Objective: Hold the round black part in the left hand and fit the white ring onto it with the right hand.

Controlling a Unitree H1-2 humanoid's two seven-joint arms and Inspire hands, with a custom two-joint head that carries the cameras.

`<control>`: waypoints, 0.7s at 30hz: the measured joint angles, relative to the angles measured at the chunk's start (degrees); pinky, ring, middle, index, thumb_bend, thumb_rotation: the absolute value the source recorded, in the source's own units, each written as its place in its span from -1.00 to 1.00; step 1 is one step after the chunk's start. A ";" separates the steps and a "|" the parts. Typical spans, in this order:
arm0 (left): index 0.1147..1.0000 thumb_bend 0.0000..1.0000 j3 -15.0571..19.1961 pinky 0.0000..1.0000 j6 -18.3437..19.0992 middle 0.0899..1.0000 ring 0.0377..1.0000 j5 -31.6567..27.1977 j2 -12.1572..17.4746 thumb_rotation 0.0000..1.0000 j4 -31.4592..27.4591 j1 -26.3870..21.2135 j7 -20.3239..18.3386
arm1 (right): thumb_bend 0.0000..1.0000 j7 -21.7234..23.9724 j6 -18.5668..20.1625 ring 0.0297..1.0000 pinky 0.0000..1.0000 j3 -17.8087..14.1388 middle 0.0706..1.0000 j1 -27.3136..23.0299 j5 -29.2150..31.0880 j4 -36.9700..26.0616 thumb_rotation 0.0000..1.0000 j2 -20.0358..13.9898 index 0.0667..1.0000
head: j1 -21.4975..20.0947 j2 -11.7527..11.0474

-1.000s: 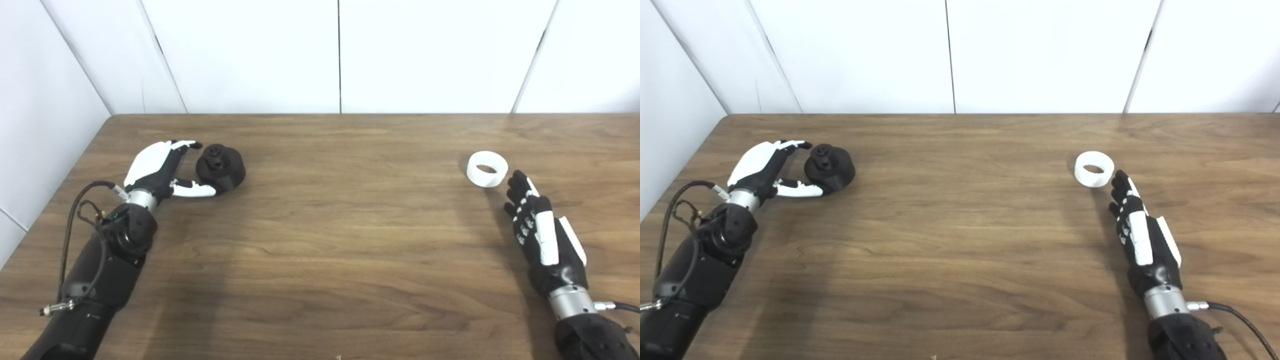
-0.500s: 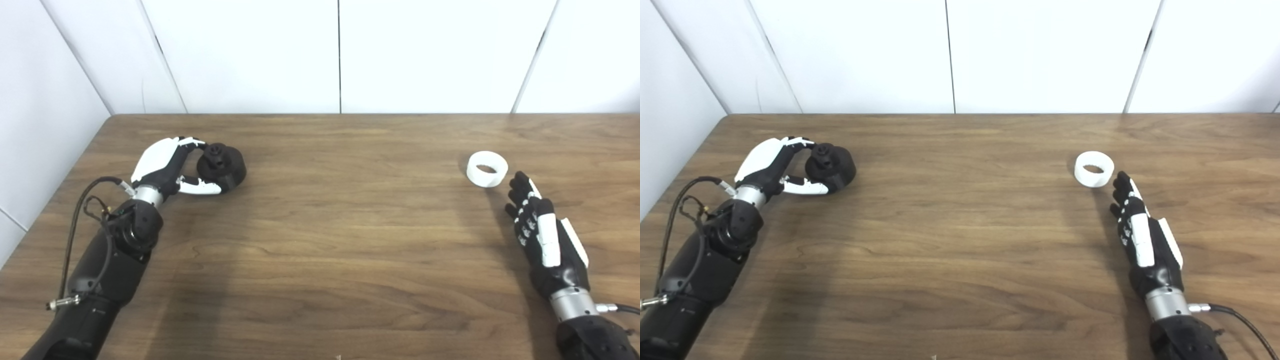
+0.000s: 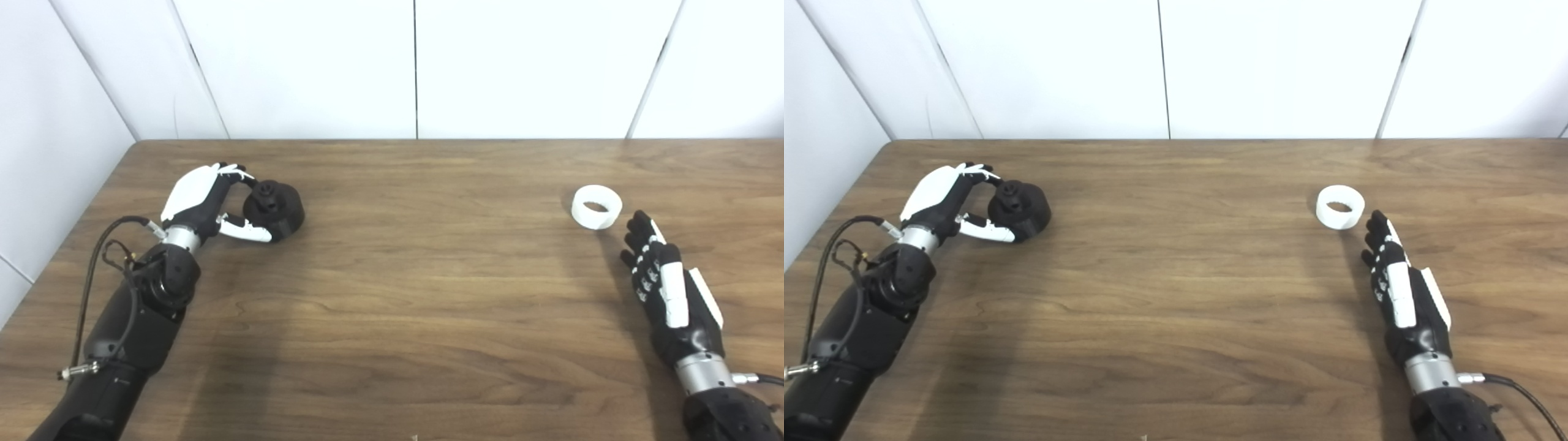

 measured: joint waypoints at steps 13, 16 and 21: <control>0.12 0.68 0.16 0.85 -0.79 0.78 0.94 -0.01 -1.67 -0.62 -2.48 1.18 1.17 | 0.47 0.13 0.07 1.00 1.00 0.03 0.97 0.00 0.09 0.00 1.00 -0.24 0.99 | -0.09 0.35; 0.12 0.69 -0.09 0.81 -0.80 0.78 0.94 0.00 -1.88 -0.57 -3.97 1.87 0.95 | 0.47 0.13 0.11 0.99 1.00 0.04 0.97 -0.01 0.08 0.00 1.00 -0.24 0.98 | -0.09 0.35; 0.12 0.67 -0.73 0.80 -0.62 0.80 0.96 0.00 -2.04 -0.55 -7.41 3.45 -0.54 | 0.52 0.09 0.19 1.00 1.00 0.09 0.97 -0.01 0.07 -0.05 1.00 -0.22 0.98 | -0.35 0.88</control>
